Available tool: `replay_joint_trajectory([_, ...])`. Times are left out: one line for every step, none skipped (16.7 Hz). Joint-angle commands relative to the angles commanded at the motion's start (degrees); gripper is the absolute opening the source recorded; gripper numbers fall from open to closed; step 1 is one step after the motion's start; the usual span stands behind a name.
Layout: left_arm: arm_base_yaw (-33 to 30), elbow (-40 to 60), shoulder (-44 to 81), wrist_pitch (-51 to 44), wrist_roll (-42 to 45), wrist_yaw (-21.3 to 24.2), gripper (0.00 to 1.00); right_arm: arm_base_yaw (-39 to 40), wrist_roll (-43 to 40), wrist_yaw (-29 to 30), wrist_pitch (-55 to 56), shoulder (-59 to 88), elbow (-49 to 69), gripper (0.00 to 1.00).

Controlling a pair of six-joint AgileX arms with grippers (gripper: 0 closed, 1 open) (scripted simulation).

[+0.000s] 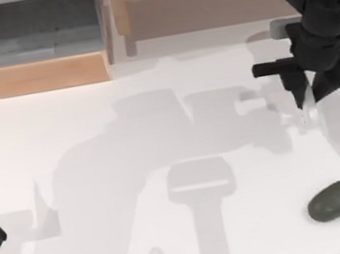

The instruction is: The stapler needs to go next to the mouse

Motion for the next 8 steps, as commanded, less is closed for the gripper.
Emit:
replay_joint_trajectory([0.0,0.0,0.0,0.0,0.0,0.0,1.0,0.0,0.0,-0.3,-0.1,0.1,-0.3,0.0])
replay_joint_trajectory([0.0,0.0,0.0,0.0,0.0,0.0,1.0,0.0,0.0,-0.5,-0.2,0.1,-0.5,0.0])
replay_joint_trajectory([0.0,0.0,0.0,0.0,0.0,0.0,1.0,0.0,0.0,-0.7,-0.3,0.2,-0.8,0.0])
replay_joint_trajectory([0.0,0.0,0.0,0.0,0.0,0.0,1.0,0.0,0.0,-0.8,-0.2,0.1,-1.0,0.0])
replay_joint_trajectory([0.0,0.0,0.0,0.0,0.0,0.0,1.0,0.1,0.0,-0.9,-0.1,0.0,-1.2,0.0])
replay_joint_trajectory([0.0,0.0,0.0,0.0,0.0,0.0,1.0,0.1,-0.1,-0.8,0.2,-0.1,-1.3,0.0])
replay_joint_trajectory([0.0,0.0,0.0,0.0,0.0,0.0,1.0,0.1,-0.1,-0.7,0.6,-0.2,-1.4,0.0])
replay_joint_trajectory([0.0,0.0,0.0,0.0,0.0,0.0,1.0,0.1,-0.1,-0.4,1.1,-0.4,-1.5,0.0])
